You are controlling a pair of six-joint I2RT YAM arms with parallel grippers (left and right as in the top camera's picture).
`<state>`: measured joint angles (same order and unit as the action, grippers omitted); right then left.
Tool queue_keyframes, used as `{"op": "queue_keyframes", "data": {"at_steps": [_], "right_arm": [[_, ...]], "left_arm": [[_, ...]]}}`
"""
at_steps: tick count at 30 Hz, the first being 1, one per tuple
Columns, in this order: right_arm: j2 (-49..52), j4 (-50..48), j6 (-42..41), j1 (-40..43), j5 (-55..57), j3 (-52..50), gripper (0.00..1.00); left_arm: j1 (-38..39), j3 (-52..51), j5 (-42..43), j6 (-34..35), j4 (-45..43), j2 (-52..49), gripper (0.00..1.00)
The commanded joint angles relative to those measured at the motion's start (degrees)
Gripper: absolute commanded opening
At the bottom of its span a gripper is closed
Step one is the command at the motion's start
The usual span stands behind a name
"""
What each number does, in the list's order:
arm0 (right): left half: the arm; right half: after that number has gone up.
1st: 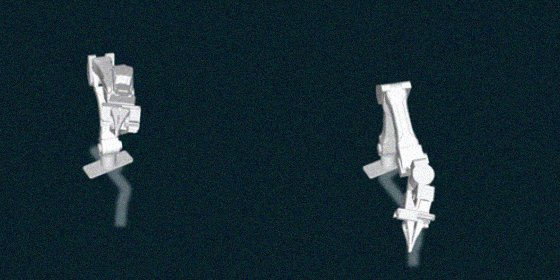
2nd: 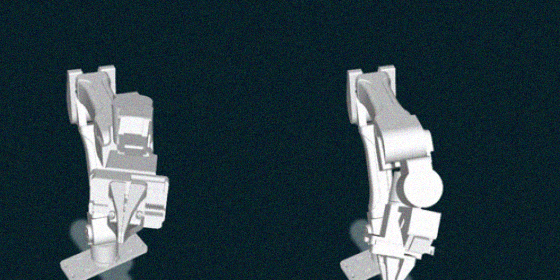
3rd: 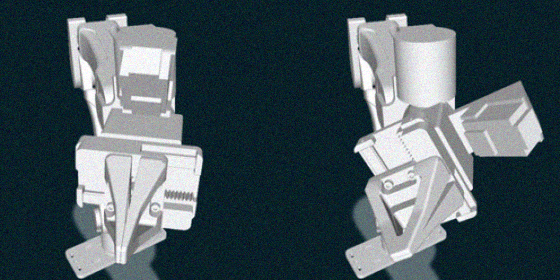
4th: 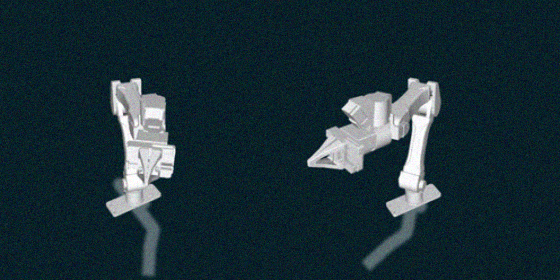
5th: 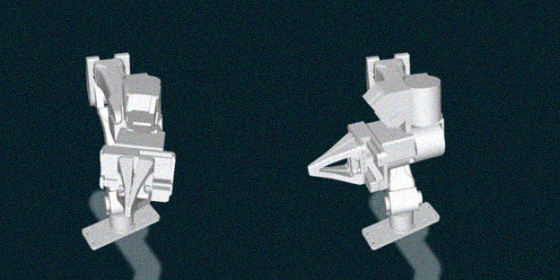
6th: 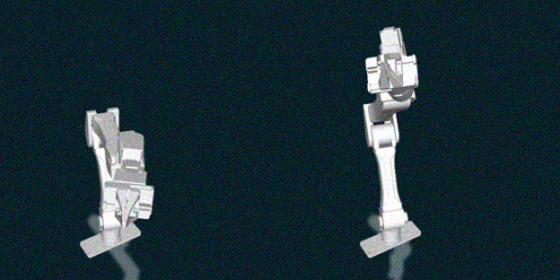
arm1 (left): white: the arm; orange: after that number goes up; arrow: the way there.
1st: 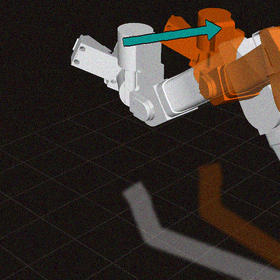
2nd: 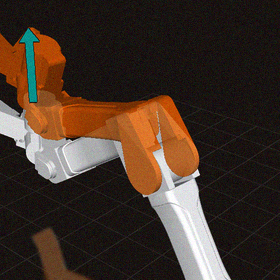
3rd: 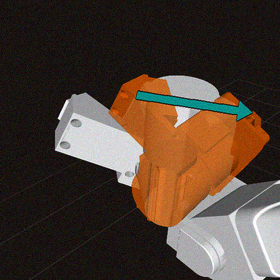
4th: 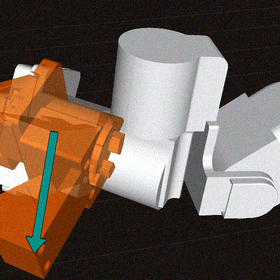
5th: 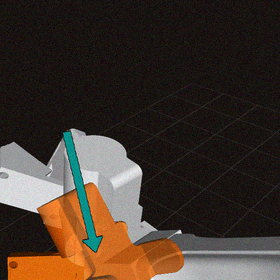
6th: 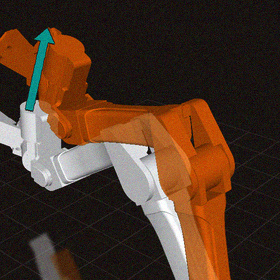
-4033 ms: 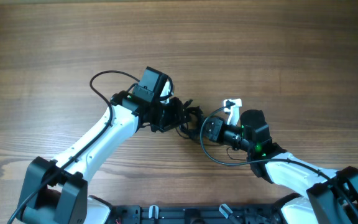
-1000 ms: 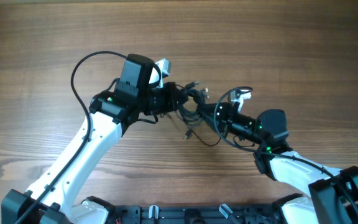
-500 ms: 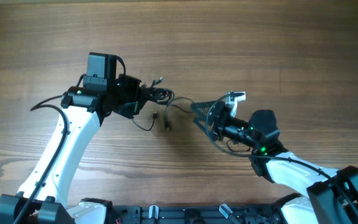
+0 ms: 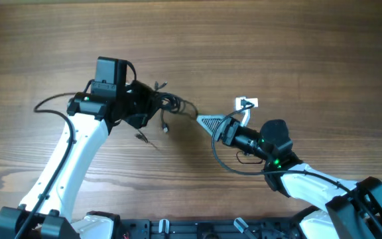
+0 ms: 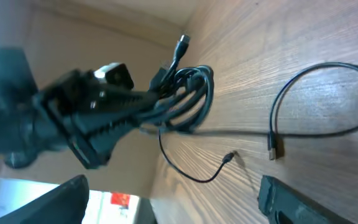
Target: Untangle cables
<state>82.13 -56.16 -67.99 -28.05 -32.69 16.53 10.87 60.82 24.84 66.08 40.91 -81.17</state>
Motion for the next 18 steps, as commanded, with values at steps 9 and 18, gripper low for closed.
{"op": "queue_keyframes", "data": {"at_steps": [9, 18], "right_arm": [[-0.15, 9.03, 11.89, -0.22, 2.95, 0.24, 0.69], [-0.15, 10.49, 9.86, -0.22, 8.59, 0.24, 0.4]], "left_arm": [[4.98, 0.37, 14.64, -56.13, 0.13, -0.17, 0.04], [5.01, 0.37, 24.55, -56.52, -0.02, -0.15, 0.04]]}}
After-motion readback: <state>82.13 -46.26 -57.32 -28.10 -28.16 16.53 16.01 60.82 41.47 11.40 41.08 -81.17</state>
